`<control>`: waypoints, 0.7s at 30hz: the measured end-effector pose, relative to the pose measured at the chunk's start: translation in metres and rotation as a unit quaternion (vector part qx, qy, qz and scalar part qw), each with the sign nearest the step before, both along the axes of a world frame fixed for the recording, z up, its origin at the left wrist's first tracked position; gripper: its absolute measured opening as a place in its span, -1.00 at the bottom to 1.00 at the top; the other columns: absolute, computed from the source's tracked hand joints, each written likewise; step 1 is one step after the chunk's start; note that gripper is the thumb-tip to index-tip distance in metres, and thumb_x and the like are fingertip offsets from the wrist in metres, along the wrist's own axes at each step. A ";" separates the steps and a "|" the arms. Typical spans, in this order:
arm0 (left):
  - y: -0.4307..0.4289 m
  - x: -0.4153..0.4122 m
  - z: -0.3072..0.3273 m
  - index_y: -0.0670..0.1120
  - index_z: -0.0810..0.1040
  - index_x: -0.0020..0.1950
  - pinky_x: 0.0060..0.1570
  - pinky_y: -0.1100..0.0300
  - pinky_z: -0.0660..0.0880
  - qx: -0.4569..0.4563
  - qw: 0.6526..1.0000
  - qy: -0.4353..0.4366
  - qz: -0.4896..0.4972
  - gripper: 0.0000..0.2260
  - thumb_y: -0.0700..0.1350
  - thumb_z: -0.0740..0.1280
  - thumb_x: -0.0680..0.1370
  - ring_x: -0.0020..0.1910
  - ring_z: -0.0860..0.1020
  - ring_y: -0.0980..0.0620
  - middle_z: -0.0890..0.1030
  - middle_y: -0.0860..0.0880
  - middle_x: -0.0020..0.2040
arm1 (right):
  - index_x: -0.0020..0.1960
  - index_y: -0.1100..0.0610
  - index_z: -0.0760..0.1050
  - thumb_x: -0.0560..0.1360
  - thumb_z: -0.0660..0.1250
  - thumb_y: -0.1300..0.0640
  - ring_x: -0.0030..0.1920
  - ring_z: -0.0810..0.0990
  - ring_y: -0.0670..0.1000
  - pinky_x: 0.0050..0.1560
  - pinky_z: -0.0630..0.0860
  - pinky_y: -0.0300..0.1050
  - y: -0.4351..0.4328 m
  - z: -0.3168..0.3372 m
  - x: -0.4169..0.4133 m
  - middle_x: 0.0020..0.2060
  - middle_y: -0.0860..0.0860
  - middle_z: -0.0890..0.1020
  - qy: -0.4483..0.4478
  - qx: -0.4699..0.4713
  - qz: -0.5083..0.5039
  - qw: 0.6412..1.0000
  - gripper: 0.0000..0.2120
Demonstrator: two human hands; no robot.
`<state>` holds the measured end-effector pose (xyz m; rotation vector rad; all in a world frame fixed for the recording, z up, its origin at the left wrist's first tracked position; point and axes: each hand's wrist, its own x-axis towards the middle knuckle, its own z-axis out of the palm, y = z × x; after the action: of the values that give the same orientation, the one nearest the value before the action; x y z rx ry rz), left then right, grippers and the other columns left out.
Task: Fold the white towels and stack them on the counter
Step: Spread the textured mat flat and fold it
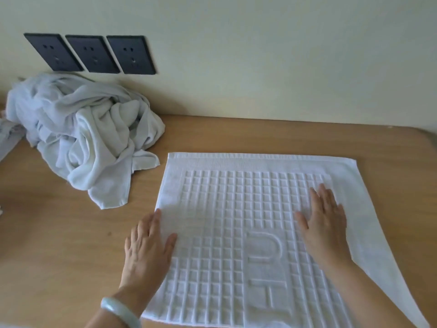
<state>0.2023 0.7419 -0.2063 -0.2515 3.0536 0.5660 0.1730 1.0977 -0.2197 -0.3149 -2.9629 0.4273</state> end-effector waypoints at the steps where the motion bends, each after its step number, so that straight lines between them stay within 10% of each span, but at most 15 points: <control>1: -0.001 0.012 0.004 -0.12 0.35 0.45 0.31 -0.09 0.32 0.008 1.000 -0.007 0.020 -0.47 0.12 0.29 0.57 0.27 0.38 -0.12 0.44 -0.10 0.28 | 0.41 0.33 0.33 0.49 0.40 0.16 0.43 0.30 0.29 0.37 0.24 0.27 0.006 0.001 0.014 0.42 0.29 0.34 -0.005 -0.015 -0.039 0.999 -0.44; 9: -0.028 0.045 0.031 -0.08 0.40 -0.15 -0.20 0.08 0.33 0.118 0.980 -0.140 0.083 -0.72 -0.01 0.48 0.47 -0.18 0.46 -0.03 0.49 -0.01 -0.21 | 0.13 0.25 0.49 0.49 0.39 0.17 -0.09 0.51 0.16 -0.08 0.42 0.00 0.089 0.043 0.125 -0.09 0.09 0.54 -0.190 -0.136 -0.292 0.927 -0.73; 16: -0.042 0.048 0.052 -0.12 0.49 -0.20 -0.30 0.10 0.31 0.153 0.952 -0.244 0.099 -0.76 -0.03 0.50 0.46 -0.25 0.49 -0.03 0.58 -0.02 -0.27 | -0.04 0.24 0.43 0.49 0.42 0.13 -0.08 0.49 0.18 0.01 0.43 0.06 0.102 0.064 0.155 -0.19 0.10 0.49 -0.245 -0.232 -0.335 0.880 -0.77; 21: -0.055 0.049 0.054 -0.11 0.66 -0.05 -0.54 0.32 0.25 0.234 0.906 -0.337 0.099 -0.93 -0.13 0.45 0.51 -0.52 0.46 -0.02 0.55 0.02 -0.44 | 0.11 0.25 0.49 0.45 0.47 0.11 -0.30 0.53 0.10 -0.33 0.51 -0.09 0.102 0.080 0.156 -0.27 0.18 0.54 -0.251 -0.397 -0.403 0.785 -0.67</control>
<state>0.2517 0.6867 -0.1524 -0.5940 2.1662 0.9566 0.3286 1.1998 -0.1395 -1.9209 -2.4547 1.5956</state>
